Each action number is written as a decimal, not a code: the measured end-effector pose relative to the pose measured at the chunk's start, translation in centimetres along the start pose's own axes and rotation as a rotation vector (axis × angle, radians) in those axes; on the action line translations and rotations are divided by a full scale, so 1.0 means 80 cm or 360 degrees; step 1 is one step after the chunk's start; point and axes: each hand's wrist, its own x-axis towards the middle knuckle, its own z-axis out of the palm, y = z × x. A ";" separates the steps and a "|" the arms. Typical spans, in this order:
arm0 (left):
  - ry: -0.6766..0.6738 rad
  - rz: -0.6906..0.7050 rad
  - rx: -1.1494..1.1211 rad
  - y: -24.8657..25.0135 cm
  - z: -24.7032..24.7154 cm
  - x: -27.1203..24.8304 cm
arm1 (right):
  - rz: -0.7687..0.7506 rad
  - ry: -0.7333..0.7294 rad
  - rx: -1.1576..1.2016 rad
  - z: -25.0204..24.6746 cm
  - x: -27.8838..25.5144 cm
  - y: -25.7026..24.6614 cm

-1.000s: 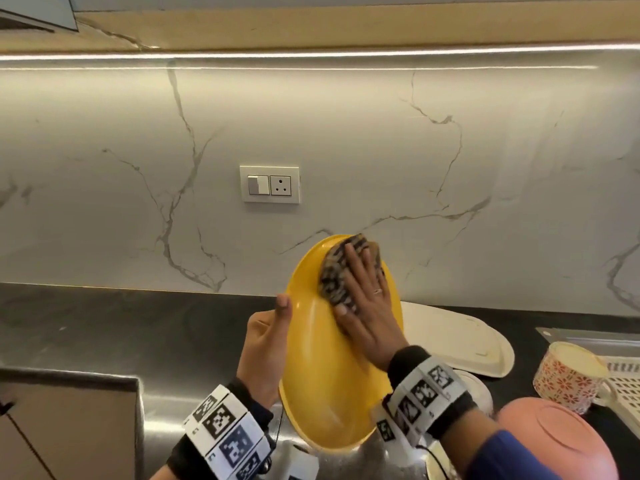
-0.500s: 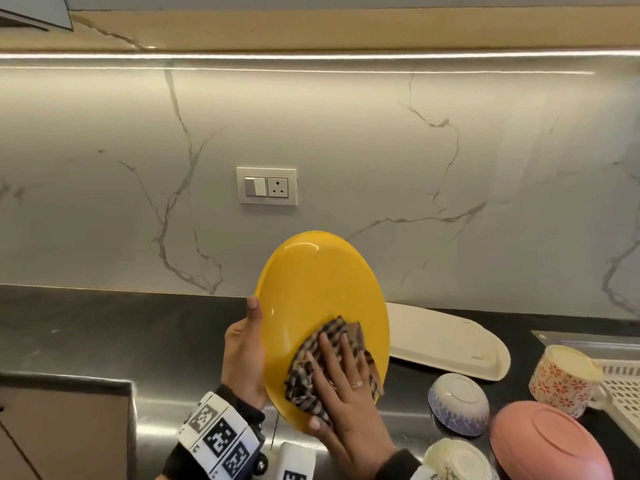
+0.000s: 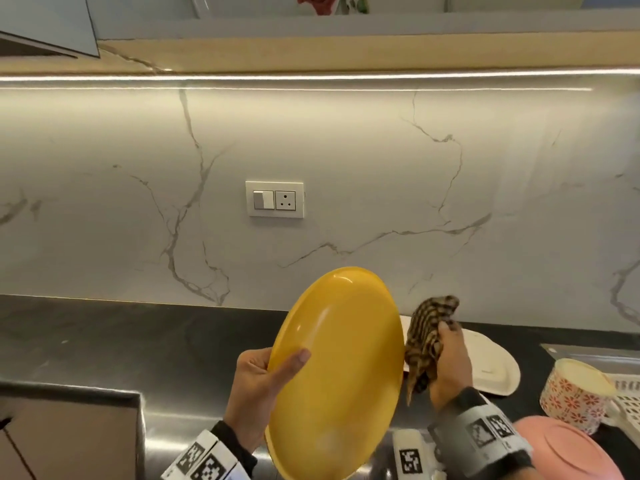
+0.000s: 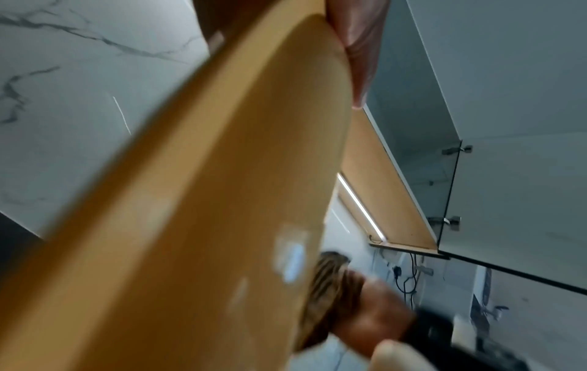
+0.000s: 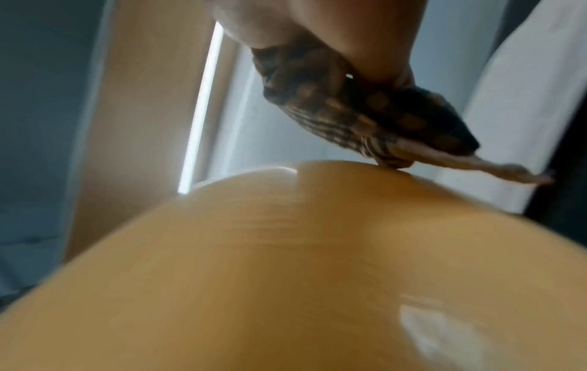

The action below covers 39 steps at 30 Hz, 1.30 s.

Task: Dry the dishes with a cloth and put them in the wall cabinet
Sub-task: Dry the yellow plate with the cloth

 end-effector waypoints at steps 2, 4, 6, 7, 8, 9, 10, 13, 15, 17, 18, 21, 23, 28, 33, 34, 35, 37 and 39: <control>-0.0068 0.0017 0.0118 -0.002 0.002 0.000 | -0.0312 -0.0208 0.0026 0.026 -0.017 -0.030; -0.0118 0.0085 0.0234 -0.004 0.007 -0.001 | -0.0761 -0.0537 -0.0259 0.062 -0.046 -0.053; -0.0147 0.0157 0.0302 -0.002 0.014 0.000 | -0.1324 -0.0870 -0.0828 0.084 -0.076 -0.053; -0.0142 0.0224 0.0278 0.000 0.015 0.002 | -0.1613 -0.0991 -0.1197 0.089 -0.084 -0.044; -0.0138 0.0256 0.0206 0.001 0.015 0.003 | -0.1854 -0.1062 -0.1482 0.090 -0.087 -0.035; -0.0142 0.0250 0.0112 0.005 0.015 0.003 | -0.1965 -0.1135 -0.1681 0.089 -0.089 -0.032; -0.0162 0.0258 0.0076 0.006 0.011 0.003 | -0.2042 -0.1176 -0.1806 0.088 -0.089 -0.034; -0.0278 0.0438 0.0380 0.006 0.006 0.001 | -0.2281 -0.1183 -0.1837 0.093 -0.081 -0.041; -0.0317 0.0496 0.0507 0.009 0.009 -0.001 | -0.2415 -0.1098 -0.1783 0.100 -0.072 -0.046; -0.0269 0.0571 0.0598 0.009 0.010 -0.002 | -0.2361 -0.0976 -0.1717 0.102 -0.056 -0.057; -0.0268 0.0606 0.0602 0.011 0.008 -0.003 | -0.2189 -0.0925 -0.1597 0.099 -0.043 -0.063; -0.0277 0.0770 0.0648 0.007 -0.004 -0.006 | -0.1176 -0.0799 -0.0961 0.075 -0.007 -0.077; -0.0266 0.0662 0.0787 0.011 -0.009 -0.005 | -0.0920 -0.0697 -0.0922 0.062 0.005 -0.073; -0.0382 0.0381 0.1083 0.018 0.000 0.005 | -0.1890 -0.0492 -0.1802 0.078 -0.030 -0.063; -0.0214 0.0349 0.0351 0.028 0.018 0.005 | -0.2210 -0.0600 -0.1806 0.102 -0.049 -0.071; -0.0172 0.0374 0.0285 0.031 0.015 0.001 | -0.2014 -0.0552 -0.1580 0.096 -0.038 -0.078; -0.0126 0.0403 0.0215 0.034 0.012 -0.002 | -0.1695 -0.0477 -0.1271 0.086 -0.022 -0.085; -0.0077 0.0438 0.0122 0.038 0.003 -0.004 | -0.1003 -0.0385 -0.0763 0.060 0.013 -0.088; -0.0166 0.0371 0.0171 0.037 -0.005 -0.001 | -0.0774 -0.0373 -0.0712 0.039 0.035 -0.080</control>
